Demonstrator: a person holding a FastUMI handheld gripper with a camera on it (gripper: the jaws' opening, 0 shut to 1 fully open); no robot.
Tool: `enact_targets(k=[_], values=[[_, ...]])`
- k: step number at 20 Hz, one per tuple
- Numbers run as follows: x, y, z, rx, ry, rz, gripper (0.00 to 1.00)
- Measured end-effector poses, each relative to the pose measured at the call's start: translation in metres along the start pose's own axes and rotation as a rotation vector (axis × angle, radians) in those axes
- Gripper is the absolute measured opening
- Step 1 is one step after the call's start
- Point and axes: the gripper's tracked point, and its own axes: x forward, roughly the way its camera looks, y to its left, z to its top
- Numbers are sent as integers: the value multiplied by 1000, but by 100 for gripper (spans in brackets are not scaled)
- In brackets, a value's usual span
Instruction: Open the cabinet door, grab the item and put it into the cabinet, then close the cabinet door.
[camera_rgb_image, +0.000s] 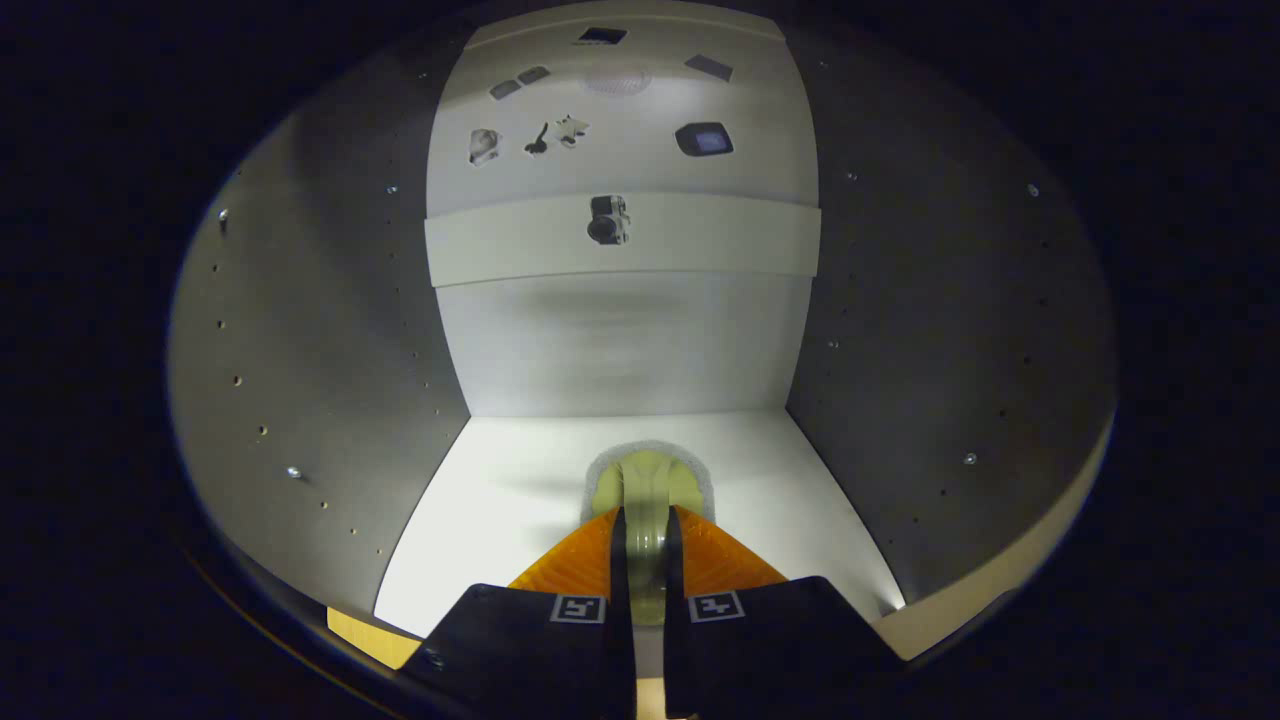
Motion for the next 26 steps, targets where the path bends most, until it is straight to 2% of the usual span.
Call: enact_targets(k=[5, 7, 9, 10, 12, 14, 16, 20, 26], values=[[15, 6, 9, 15, -5, 5, 20], [16, 7, 10, 24, -1, 10, 31], [10, 7, 14, 21, -18, 9, 60], [6, 4, 19, 18, -40, -5, 69], [-7, 0, 33, 20, -86, -18, 81], [-26, -3, 49, 35, -140, -18, 86], [-51, -6, 66, 49, -202, -22, 100], [-105, -4, 91, 62, -303, -6, 99], [-211, -2, 99, 29, -449, 9, 99]])
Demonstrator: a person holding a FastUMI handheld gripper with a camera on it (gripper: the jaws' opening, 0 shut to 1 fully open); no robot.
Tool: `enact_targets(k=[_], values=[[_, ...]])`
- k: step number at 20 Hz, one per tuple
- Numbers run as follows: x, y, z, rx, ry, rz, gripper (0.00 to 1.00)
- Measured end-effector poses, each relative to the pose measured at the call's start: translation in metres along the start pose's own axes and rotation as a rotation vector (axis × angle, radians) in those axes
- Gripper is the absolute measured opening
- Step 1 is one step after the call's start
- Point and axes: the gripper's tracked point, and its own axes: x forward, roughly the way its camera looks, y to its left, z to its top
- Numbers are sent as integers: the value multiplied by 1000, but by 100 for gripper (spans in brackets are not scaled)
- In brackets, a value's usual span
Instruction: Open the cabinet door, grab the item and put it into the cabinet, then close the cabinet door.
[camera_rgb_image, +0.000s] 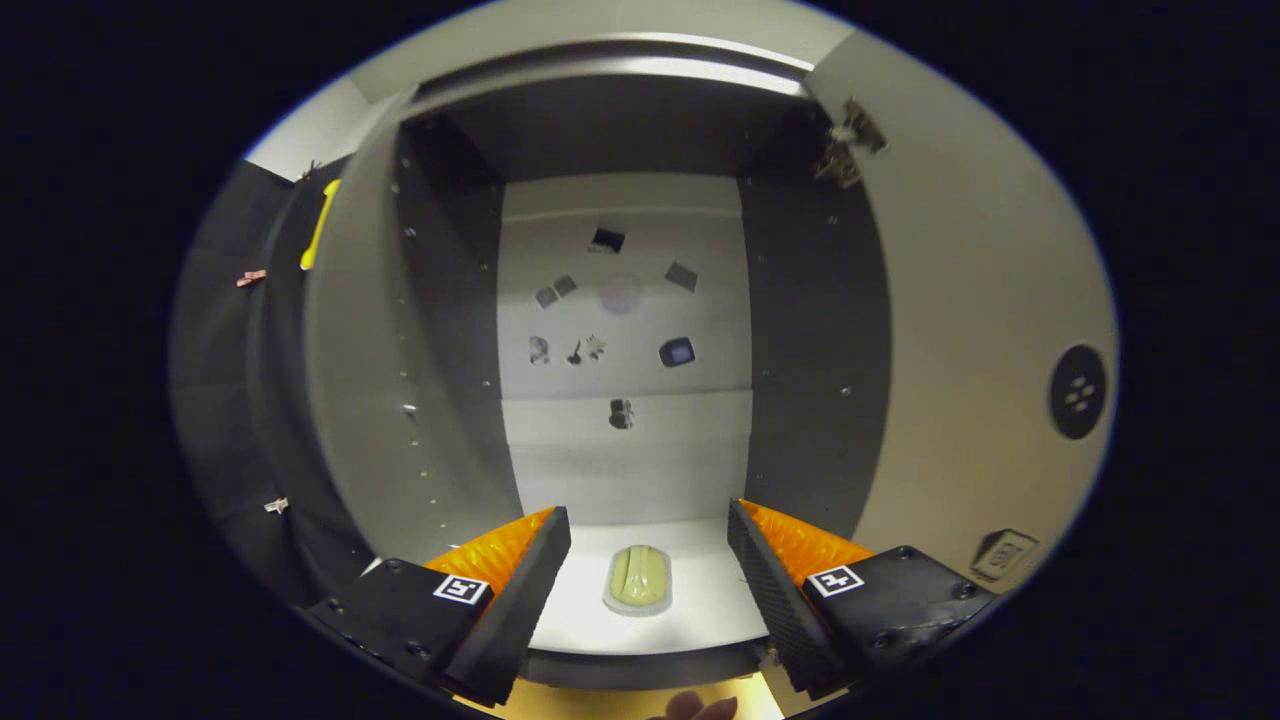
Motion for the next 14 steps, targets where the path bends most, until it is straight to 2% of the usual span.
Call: enact_targets(k=[5, 9, 14], values=[[-95, -4, 50, -17, -148, 12, 99], [-165, -14, 74, 11, -215, 19, 99], [-236, -53, 91, -16, -275, -58, 99]])
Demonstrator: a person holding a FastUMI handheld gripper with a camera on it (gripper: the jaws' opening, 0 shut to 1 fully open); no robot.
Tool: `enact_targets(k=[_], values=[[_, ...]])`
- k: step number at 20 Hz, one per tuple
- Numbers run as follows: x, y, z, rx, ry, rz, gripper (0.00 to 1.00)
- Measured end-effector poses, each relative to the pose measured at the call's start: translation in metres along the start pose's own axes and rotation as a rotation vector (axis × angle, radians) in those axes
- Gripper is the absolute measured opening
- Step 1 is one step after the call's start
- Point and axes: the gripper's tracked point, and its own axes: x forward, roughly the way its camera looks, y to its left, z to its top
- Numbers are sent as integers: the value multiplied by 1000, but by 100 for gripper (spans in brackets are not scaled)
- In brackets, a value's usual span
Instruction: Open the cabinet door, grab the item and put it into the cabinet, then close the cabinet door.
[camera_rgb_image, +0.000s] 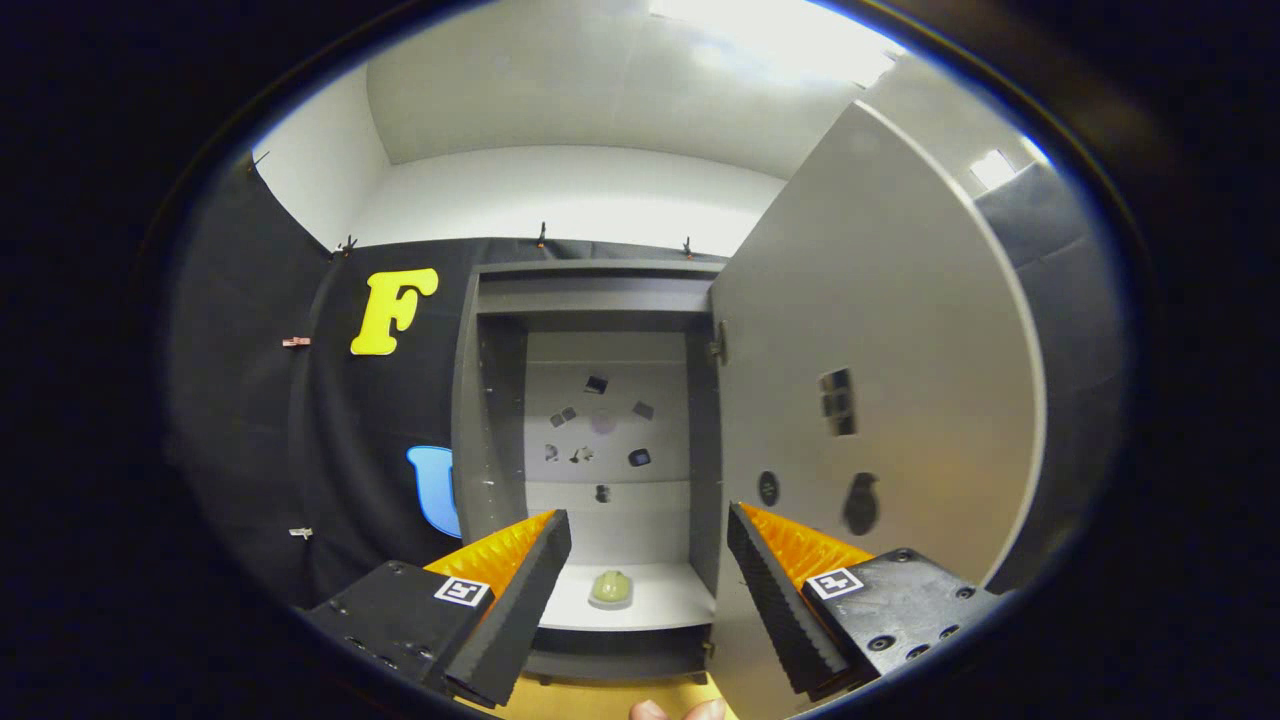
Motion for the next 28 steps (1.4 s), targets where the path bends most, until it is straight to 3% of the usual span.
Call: enact_targets(k=[9, 18, 23, 28], values=[[-79, -92, 23, -37, -16, -122, 98], [-97, -199, 13, -116, 50, -366, 97], [-73, -245, -32, -112, 157, -411, 98], [-63, -241, -53, -37, 208, -376, 96]])
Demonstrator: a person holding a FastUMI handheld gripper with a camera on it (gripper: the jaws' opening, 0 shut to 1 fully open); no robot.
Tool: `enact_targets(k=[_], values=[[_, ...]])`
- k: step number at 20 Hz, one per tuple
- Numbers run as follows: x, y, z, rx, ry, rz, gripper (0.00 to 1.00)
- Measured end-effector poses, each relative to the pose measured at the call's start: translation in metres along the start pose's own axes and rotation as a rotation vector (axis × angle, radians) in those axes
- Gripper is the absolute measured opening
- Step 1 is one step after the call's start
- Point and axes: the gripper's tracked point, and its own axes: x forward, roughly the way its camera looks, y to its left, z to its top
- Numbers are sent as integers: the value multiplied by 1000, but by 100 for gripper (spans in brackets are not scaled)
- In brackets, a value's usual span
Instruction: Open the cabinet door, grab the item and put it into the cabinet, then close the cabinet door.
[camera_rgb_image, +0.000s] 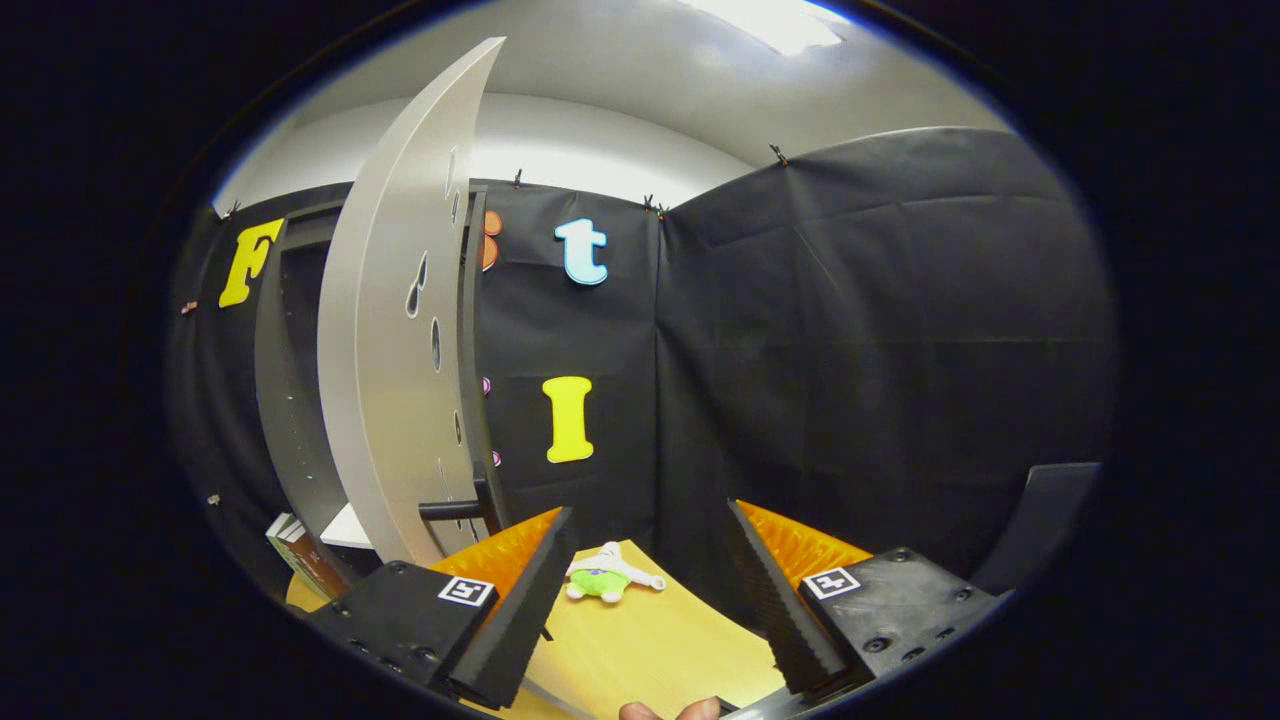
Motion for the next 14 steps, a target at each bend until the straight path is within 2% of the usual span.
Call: enact_targets(k=[8, 14], values=[[-20, 31, -2, -11, 13, 29, 97], [-35, 67, -5, -1, 23, 99, 97]])
